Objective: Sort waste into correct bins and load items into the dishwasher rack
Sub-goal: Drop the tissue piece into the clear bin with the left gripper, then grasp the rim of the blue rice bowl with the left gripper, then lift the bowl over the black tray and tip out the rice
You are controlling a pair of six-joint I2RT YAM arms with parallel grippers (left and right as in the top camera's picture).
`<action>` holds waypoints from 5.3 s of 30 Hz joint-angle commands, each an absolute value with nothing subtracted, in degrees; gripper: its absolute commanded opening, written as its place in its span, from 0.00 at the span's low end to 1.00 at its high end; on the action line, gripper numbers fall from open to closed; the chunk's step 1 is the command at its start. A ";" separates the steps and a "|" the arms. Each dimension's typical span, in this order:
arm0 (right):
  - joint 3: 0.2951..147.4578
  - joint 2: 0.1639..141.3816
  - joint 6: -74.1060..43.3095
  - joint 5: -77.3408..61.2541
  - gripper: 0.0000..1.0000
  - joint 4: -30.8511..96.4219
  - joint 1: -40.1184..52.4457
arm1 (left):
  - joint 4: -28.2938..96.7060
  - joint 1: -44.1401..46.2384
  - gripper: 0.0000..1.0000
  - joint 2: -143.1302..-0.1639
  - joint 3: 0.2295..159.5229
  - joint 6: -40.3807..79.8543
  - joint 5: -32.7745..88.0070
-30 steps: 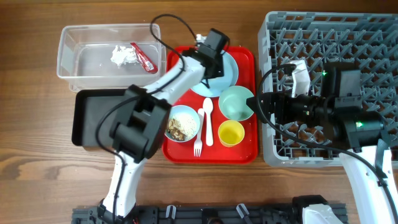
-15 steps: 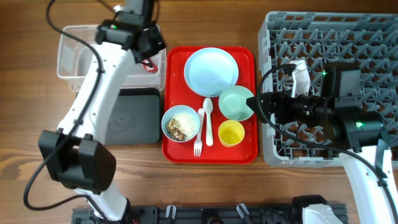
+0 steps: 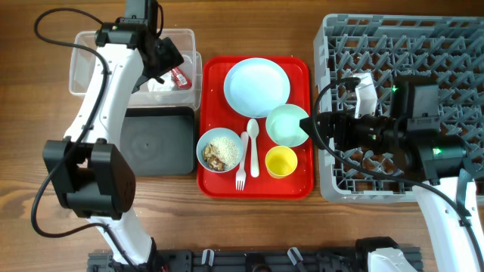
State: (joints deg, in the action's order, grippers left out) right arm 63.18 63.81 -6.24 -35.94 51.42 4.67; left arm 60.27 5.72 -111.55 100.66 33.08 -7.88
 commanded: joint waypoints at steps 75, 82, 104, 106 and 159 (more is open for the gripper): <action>64.38 64.29 -6.57 -35.44 1.00 52.05 4.54 | 45.56 41.36 0.34 -106.00 69.95 43.75 -3.36; 64.38 64.29 -6.57 -35.44 1.00 52.03 4.54 | 45.10 41.36 0.29 -106.00 69.28 43.77 -3.36; 64.38 64.29 -6.39 -35.44 1.00 52.42 4.54 | 48.95 40.38 0.04 -104.97 71.31 41.52 -0.43; 64.38 64.29 -6.42 -35.46 1.00 52.40 4.54 | 50.98 39.27 0.04 -103.92 72.62 40.47 1.10; 64.38 64.29 -6.39 -35.44 1.00 52.36 4.54 | 66.17 -31.03 0.04 -91.50 61.43 -7.35 71.70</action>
State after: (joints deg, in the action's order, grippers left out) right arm 63.18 63.81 -6.24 -35.94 52.51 4.67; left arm 67.31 -28.93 -89.08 62.74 -5.52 63.79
